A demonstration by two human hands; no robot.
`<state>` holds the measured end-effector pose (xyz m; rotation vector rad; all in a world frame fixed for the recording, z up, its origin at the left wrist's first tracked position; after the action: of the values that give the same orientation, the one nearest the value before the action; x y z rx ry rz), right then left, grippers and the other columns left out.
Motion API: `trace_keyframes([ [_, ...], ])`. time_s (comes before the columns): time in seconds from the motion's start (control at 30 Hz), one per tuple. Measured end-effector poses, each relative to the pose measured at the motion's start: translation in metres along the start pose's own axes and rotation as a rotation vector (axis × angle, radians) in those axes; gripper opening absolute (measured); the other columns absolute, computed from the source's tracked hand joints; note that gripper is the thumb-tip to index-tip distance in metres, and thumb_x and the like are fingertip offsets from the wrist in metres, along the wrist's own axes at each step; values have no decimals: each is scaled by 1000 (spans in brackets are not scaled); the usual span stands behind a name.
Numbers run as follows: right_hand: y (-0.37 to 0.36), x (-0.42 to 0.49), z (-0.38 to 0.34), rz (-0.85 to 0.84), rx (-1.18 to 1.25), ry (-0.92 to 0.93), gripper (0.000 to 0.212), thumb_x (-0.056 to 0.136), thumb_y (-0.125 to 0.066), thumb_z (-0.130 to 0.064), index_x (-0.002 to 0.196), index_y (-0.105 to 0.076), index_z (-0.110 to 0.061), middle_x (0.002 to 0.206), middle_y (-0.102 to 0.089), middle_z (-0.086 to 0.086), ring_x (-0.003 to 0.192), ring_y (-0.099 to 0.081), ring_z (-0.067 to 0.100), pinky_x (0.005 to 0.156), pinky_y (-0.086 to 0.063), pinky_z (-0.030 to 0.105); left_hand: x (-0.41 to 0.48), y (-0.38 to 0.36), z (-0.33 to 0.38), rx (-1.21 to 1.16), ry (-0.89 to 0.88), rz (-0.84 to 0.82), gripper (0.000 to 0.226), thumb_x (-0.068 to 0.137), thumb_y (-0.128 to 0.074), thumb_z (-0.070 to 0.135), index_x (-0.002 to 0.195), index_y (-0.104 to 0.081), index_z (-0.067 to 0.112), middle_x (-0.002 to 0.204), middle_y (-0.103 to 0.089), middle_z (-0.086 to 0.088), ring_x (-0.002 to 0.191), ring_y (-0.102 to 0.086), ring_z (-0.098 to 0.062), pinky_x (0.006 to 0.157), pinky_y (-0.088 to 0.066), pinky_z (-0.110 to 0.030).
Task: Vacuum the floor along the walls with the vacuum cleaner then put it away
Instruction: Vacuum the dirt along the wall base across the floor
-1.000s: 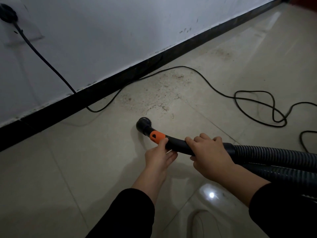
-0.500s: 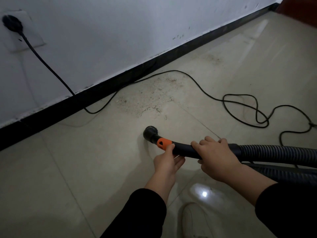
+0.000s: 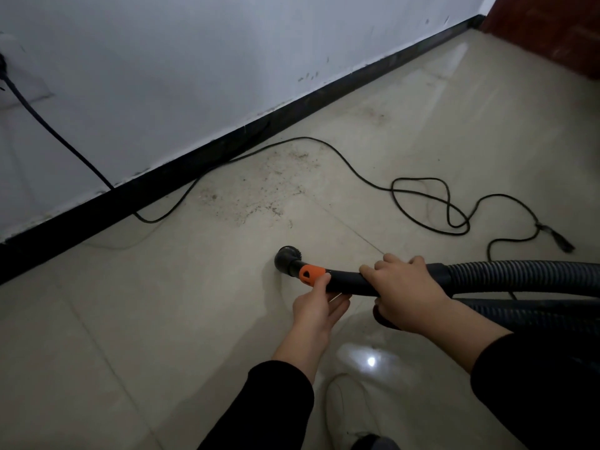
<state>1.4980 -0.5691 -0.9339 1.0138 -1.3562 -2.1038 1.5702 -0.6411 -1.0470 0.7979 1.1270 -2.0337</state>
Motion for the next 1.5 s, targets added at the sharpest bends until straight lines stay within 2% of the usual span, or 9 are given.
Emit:
trace_keyframes([
  [0.23,-2,2,9,-12,4,-24,36,89,-53,-19,124,-43,-22,114,-55,-1,112,-44,22,89,-36,44,9,-9,-3,15,9,-11,18,94,-63,19,101,-60,3,80,-73,-12,72,-74,-20,60,-59,-27],
  [0.6,-9,19,21,9,50,-52,33,89,-53,-19,121,-44,-22,108,-54,-3,108,-43,20,86,-34,41,31,-20,4,35,-18,-77,19,95,-62,20,102,-61,3,91,-75,-13,79,-74,-19,61,-58,-25],
  [0.8,-5,35,25,9,60,-46,31,91,-55,-19,120,-45,-22,110,-55,-2,110,-43,21,89,-35,43,42,-24,15,40,-40,-86,17,95,-62,20,98,-62,3,83,-76,-10,78,-75,-19,58,-58,-23],
  [0.97,2,49,30,3,73,-33,30,91,-54,-18,120,-45,-21,111,-55,-1,111,-43,21,90,-36,44,46,-30,29,64,-56,-49,24,95,-61,21,108,-60,1,95,-73,-15,79,-74,-19,60,-58,-23],
  [1.2,11,65,40,-33,109,-37,29,90,-53,-15,118,-47,-20,112,-56,1,113,-42,22,91,-35,45,45,-49,46,71,-11,22,34,98,-57,17,124,-53,-4,94,-68,-18,83,-68,-22,67,-54,-27],
  [1.33,16,75,52,-50,140,-41,29,91,-51,-15,118,-47,-20,112,-56,1,113,-43,23,91,-35,46,47,-63,56,105,11,50,35,97,-58,17,124,-53,-4,94,-68,-18,81,-68,-23,65,-53,-27],
  [1.5,25,89,63,-88,198,-28,28,89,-50,-13,116,-50,-22,110,-57,1,111,-43,22,90,-35,44,55,-71,68,114,22,73,36,96,-59,16,124,-52,-6,106,-65,-25,82,-67,-27,68,-53,-29],
])
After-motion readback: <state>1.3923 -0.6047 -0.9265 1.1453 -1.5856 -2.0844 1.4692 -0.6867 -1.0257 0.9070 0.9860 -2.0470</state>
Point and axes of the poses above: each hand's wrist, its own x-axis towards the middle knuckle, its own y-axis out of the back of the hand, z = x × y, the point moved 7 cm from there along x, towards the middle knuckle
